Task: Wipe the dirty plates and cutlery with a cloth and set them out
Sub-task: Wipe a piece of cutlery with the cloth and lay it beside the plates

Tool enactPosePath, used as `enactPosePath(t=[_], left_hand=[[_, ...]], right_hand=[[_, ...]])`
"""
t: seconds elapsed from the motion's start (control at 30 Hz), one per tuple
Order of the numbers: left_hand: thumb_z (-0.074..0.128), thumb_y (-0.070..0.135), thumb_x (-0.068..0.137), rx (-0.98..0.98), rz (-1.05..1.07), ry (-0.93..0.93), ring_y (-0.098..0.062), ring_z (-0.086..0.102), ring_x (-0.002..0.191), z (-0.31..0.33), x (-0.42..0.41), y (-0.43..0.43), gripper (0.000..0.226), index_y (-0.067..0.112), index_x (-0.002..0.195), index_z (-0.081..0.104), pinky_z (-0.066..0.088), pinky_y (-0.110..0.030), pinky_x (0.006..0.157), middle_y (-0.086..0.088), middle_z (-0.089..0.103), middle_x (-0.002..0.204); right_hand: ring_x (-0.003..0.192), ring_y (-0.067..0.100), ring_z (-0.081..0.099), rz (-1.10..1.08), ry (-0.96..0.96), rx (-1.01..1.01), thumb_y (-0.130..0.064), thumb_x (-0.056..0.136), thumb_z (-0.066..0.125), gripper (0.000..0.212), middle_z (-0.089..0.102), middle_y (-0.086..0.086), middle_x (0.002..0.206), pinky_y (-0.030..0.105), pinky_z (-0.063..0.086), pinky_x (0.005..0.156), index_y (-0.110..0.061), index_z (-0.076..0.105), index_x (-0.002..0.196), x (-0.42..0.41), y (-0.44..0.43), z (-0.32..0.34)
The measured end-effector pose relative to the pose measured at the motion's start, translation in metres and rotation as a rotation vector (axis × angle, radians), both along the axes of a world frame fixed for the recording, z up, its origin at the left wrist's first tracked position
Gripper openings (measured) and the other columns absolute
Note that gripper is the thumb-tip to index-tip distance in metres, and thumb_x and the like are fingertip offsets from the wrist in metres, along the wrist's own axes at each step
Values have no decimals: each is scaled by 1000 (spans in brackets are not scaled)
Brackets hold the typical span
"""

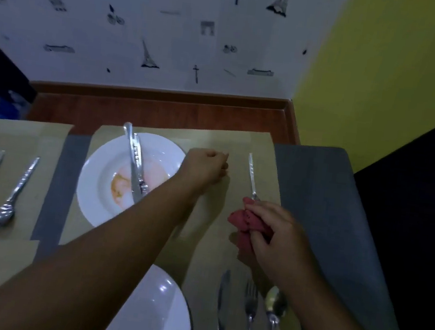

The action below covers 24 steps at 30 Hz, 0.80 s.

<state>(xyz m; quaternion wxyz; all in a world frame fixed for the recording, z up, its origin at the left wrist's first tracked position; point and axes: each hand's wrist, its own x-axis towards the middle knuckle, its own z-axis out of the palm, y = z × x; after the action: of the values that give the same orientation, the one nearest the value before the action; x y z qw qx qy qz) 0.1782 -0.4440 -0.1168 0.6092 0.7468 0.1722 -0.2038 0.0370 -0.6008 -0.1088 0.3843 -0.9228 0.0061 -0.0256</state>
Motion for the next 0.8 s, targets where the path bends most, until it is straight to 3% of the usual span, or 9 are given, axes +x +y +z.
enactPosePath(t=[0.07,0.17,0.23,0.33,0.43,0.53,0.67,0.8], left_hand=[[62,22,96,-59,83,53,-27,73,95,8,-13,27,20,6,95,74,60,-38,88,-14,75,100],[64,21,94,-61,194,102,-25,74,95,17,-32,73,17,11,87,75,60,-38,90,-11,78,95],[65,27,94,15,227,111,-24,76,88,17,-39,105,16,14,90,75,62,-38,83,-5,78,89],[68,27,94,161,214,71,-18,74,80,14,-43,147,10,22,86,72,60,-23,67,2,75,82],[71,14,90,151,286,29,-26,75,81,10,-34,174,13,19,79,76,63,-38,77,-5,76,79],[74,13,88,199,268,-4,-26,74,72,9,-19,183,7,7,89,78,63,-39,74,-8,75,74],[79,21,82,247,225,-4,-29,75,69,0,4,181,18,15,65,76,63,-45,75,-8,74,64],[79,21,81,273,185,5,-30,75,68,-11,17,178,23,13,60,75,63,-45,77,-10,73,62]], right_hand=[[114,8,57,41,-7,12,-1,80,65,48,64,-10,122,23,43,101,-25,68,121,10,17,5],[113,5,57,125,0,20,-7,86,63,44,64,-11,123,27,46,100,-26,65,126,25,46,15],[113,4,56,162,13,30,-12,91,62,39,63,-10,125,28,46,102,-25,63,128,35,66,21],[116,8,56,206,34,37,-18,94,61,37,62,-9,129,27,44,105,-24,61,131,49,94,27],[115,12,56,218,20,2,-9,91,60,42,63,-5,129,29,44,104,-22,61,132,65,116,27],[110,8,57,221,23,-10,-5,91,59,42,64,-3,125,18,41,99,-18,62,131,78,132,29],[92,-24,52,194,32,66,9,87,55,43,60,-18,103,-6,34,77,-7,65,125,88,148,33],[83,-27,52,153,50,94,15,86,52,43,55,-28,94,-7,34,68,-4,66,122,90,156,31]])
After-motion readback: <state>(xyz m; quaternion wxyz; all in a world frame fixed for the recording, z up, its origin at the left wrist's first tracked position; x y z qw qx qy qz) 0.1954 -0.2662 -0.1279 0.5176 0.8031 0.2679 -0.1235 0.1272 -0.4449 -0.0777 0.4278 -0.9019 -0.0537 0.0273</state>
